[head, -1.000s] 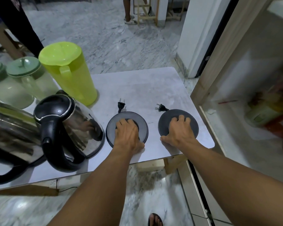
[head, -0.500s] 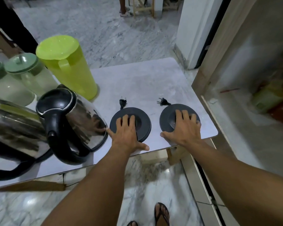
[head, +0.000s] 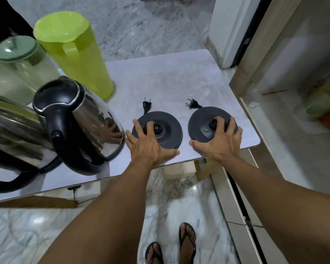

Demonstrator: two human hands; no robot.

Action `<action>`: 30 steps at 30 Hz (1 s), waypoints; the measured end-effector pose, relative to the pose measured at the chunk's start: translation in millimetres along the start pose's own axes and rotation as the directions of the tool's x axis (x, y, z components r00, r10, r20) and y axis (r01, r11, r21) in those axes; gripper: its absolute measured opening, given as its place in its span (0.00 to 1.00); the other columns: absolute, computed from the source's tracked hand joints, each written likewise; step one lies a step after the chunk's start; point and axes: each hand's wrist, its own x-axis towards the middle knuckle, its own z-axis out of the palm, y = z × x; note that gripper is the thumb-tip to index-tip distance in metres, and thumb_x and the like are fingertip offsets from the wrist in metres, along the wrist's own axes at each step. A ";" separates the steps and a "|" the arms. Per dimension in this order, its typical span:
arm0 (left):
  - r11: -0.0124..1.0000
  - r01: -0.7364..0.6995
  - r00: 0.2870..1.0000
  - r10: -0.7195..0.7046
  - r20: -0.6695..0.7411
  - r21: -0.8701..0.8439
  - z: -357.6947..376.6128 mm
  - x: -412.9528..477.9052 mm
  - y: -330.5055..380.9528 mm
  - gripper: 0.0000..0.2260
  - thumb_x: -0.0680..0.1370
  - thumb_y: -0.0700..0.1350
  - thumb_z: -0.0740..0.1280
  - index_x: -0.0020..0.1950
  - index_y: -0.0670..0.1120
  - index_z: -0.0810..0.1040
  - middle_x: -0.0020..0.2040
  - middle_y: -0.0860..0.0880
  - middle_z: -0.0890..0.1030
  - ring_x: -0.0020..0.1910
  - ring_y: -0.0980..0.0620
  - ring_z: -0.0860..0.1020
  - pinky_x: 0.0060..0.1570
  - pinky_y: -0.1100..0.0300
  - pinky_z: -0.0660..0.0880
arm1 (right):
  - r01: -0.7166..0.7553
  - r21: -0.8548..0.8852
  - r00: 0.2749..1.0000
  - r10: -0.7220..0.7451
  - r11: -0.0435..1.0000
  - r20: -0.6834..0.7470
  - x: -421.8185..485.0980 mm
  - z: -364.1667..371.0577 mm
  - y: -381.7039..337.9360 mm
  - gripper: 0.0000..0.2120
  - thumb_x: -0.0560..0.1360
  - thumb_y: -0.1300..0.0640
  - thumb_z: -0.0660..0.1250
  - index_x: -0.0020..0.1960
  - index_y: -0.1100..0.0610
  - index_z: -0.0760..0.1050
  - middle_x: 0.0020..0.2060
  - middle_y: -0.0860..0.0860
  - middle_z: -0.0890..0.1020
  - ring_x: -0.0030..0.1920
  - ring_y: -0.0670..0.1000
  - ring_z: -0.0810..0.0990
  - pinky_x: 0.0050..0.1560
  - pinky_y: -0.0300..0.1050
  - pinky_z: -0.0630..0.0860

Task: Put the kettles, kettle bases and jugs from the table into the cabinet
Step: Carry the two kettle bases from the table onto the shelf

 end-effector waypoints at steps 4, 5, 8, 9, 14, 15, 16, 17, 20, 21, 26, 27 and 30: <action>1.000 -0.006 0.999 0.004 -0.054 -0.030 1.7 -4.1 7.0 0.48 0.56 0.66 0.72 0.69 0.53 0.54 0.79 0.40 0.42 0.74 0.30 0.52 0.70 0.41 0.57 | -0.009 -0.009 1.000 0.008 1.000 -0.028 -1.8 2.2 -3.6 0.52 0.55 0.28 0.70 0.72 0.47 0.55 0.77 0.58 0.54 0.72 0.68 0.57 0.70 0.62 0.64; 1.000 -0.006 0.998 0.005 -0.059 -0.023 1.5 -4.6 8.6 0.47 0.56 0.65 0.72 0.68 0.52 0.54 0.79 0.40 0.43 0.73 0.30 0.53 0.69 0.41 0.59 | -0.012 -0.016 0.999 0.012 1.000 -0.031 -1.7 1.9 -4.6 0.52 0.55 0.28 0.70 0.71 0.46 0.55 0.77 0.58 0.54 0.71 0.68 0.58 0.69 0.62 0.65; 1.000 -0.011 0.998 0.011 -0.068 0.003 -0.5 -4.4 11.8 0.47 0.56 0.65 0.72 0.68 0.52 0.55 0.79 0.40 0.44 0.73 0.30 0.54 0.65 0.40 0.63 | -0.013 -0.025 1.000 0.012 1.000 -0.028 -1.5 0.5 -6.5 0.50 0.55 0.29 0.70 0.70 0.47 0.56 0.76 0.58 0.56 0.69 0.67 0.59 0.67 0.60 0.67; 1.000 -0.014 0.997 0.014 -0.074 0.006 -1.4 -3.9 12.5 0.47 0.56 0.65 0.72 0.68 0.52 0.55 0.79 0.40 0.44 0.73 0.31 0.54 0.64 0.39 0.64 | -0.013 -0.022 1.000 0.013 1.000 -0.023 -1.1 -0.4 -7.0 0.50 0.55 0.29 0.70 0.69 0.47 0.56 0.76 0.58 0.56 0.69 0.67 0.60 0.67 0.60 0.67; 1.000 -0.013 0.995 0.013 -0.094 -0.004 -0.3 -4.3 20.7 0.45 0.55 0.62 0.72 0.66 0.52 0.56 0.79 0.41 0.45 0.72 0.31 0.55 0.59 0.40 0.67 | -0.008 -0.032 1.000 0.008 0.999 -0.014 0.6 -2.6 -6.6 0.49 0.55 0.30 0.71 0.69 0.47 0.55 0.75 0.58 0.55 0.69 0.67 0.59 0.66 0.59 0.67; 1.000 -0.009 0.995 0.009 -0.098 -0.001 0.1 -4.5 22.4 0.45 0.55 0.62 0.72 0.66 0.52 0.56 0.79 0.41 0.45 0.72 0.31 0.56 0.59 0.40 0.67 | -0.007 -0.035 1.000 0.006 0.999 -0.016 1.5 -3.0 -6.0 0.49 0.55 0.30 0.70 0.68 0.47 0.55 0.75 0.58 0.55 0.70 0.67 0.59 0.67 0.59 0.67; 1.000 -0.004 0.995 0.005 -0.102 0.003 0.2 -4.3 23.6 0.45 0.55 0.62 0.71 0.66 0.51 0.56 0.79 0.41 0.46 0.72 0.31 0.56 0.59 0.40 0.67 | -0.004 -0.037 1.000 0.003 0.999 -0.016 2.5 -3.1 -5.8 0.49 0.54 0.30 0.70 0.68 0.47 0.55 0.75 0.58 0.55 0.70 0.67 0.59 0.67 0.59 0.67; 1.000 -0.003 0.995 0.004 -0.103 0.008 0.2 -4.1 24.2 0.45 0.54 0.62 0.71 0.66 0.51 0.56 0.79 0.41 0.46 0.72 0.31 0.56 0.58 0.40 0.67 | 0.001 -0.041 1.000 -0.001 0.999 -0.013 3.6 -3.5 -5.4 0.49 0.55 0.30 0.70 0.68 0.47 0.55 0.75 0.58 0.55 0.70 0.67 0.59 0.67 0.59 0.67; 1.000 -0.012 0.994 0.015 -0.109 0.026 -3.1 -1.7 25.6 0.46 0.55 0.63 0.72 0.67 0.51 0.55 0.78 0.41 0.45 0.72 0.31 0.55 0.59 0.40 0.67 | 0.016 -0.056 1.000 -0.016 0.998 -0.001 7.2 -8.4 -6.1 0.50 0.56 0.30 0.70 0.70 0.47 0.55 0.76 0.58 0.54 0.71 0.67 0.58 0.68 0.59 0.66; 0.999 -0.013 0.993 0.016 -0.116 0.030 -6.2 -0.3 26.5 0.47 0.55 0.64 0.73 0.67 0.51 0.55 0.78 0.41 0.45 0.72 0.31 0.56 0.59 0.39 0.67 | 0.022 -0.063 1.000 -0.022 0.998 0.000 8.0 -10.8 -7.2 0.50 0.56 0.30 0.70 0.70 0.47 0.55 0.76 0.58 0.54 0.71 0.67 0.58 0.68 0.59 0.65; 0.999 -0.034 0.984 0.040 -0.173 0.039 -33.9 6.1 36.4 0.49 0.55 0.69 0.73 0.68 0.50 0.56 0.78 0.41 0.45 0.72 0.31 0.55 0.59 0.38 0.67 | 0.060 -0.067 0.997 -0.062 0.996 -0.039 12.1 -31.6 -19.0 0.49 0.57 0.29 0.70 0.70 0.47 0.57 0.76 0.60 0.53 0.71 0.68 0.58 0.68 0.58 0.63; 0.998 -0.049 0.981 0.056 -0.188 0.040 -41.4 6.3 38.7 0.50 0.55 0.70 0.72 0.68 0.50 0.56 0.78 0.41 0.45 0.72 0.31 0.55 0.59 0.38 0.67 | 0.060 -0.060 0.997 -0.063 0.996 -0.050 12.9 -38.2 -22.0 0.49 0.57 0.28 0.70 0.70 0.47 0.57 0.77 0.60 0.53 0.71 0.68 0.57 0.68 0.59 0.63; 0.992 -0.106 0.971 0.118 -0.208 0.071 -66.4 5.0 43.4 0.50 0.56 0.69 0.73 0.69 0.50 0.56 0.78 0.40 0.45 0.72 0.30 0.55 0.60 0.37 0.66 | 0.035 -0.049 0.997 -0.038 0.998 -0.066 12.5 -63.7 -32.0 0.51 0.59 0.29 0.72 0.73 0.47 0.56 0.78 0.61 0.49 0.74 0.71 0.53 0.70 0.61 0.60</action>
